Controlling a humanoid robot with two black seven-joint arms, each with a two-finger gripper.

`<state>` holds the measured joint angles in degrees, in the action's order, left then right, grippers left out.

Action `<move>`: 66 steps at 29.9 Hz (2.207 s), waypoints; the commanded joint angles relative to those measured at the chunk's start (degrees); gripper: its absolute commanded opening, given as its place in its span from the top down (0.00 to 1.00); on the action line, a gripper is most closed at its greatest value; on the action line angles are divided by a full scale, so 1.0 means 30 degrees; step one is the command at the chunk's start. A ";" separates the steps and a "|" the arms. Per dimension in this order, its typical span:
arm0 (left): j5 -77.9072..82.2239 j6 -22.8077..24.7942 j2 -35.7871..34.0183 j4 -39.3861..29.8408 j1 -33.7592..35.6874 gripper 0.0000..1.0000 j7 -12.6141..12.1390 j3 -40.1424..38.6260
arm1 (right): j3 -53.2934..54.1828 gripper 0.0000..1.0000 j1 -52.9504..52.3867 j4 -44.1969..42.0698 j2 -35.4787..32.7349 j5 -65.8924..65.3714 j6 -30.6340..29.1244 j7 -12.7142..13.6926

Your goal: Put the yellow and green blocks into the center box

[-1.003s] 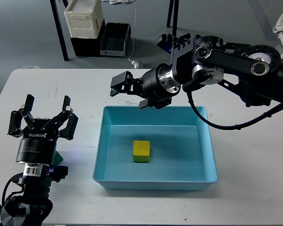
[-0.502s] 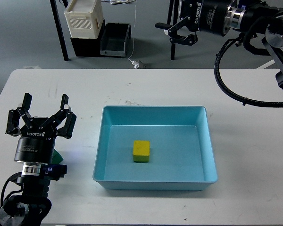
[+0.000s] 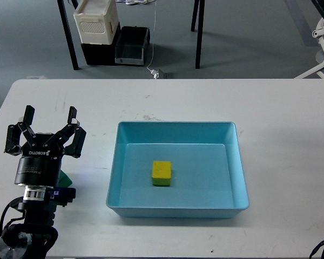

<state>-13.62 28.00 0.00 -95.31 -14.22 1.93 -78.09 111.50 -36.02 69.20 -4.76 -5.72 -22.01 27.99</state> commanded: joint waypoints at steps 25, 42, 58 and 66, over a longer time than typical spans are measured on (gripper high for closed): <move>0.0028 0.0000 0.0000 -0.0106 -0.1590 0.00 0.0061 -0.0075 | 0.2476 0.00 1.0833 0.4295 0.1586 0.4661 0.3616 0.0002; 0.0028 0.0000 0.0000 0.0011 -0.0275 0.00 0.0003 -0.1155 | 0.1273 0.00 1.4469 0.6791 0.1586 0.5042 0.3616 0.0002; -0.1027 0.0000 -0.1282 -0.0042 0.2426 0.00 -0.0232 -0.6694 | -0.1015 0.00 1.4410 0.6347 0.1586 0.4984 0.3528 0.0002; -0.0180 -0.0368 -0.9684 -0.1922 0.1545 0.00 -0.0349 -0.5879 | -0.0927 0.00 1.4527 0.6377 0.1586 0.4984 0.3089 0.0002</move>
<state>-15.87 27.43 -19.67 -100.75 -9.63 0.99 -97.40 108.65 7.45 88.25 0.00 9.22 -12.62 28.00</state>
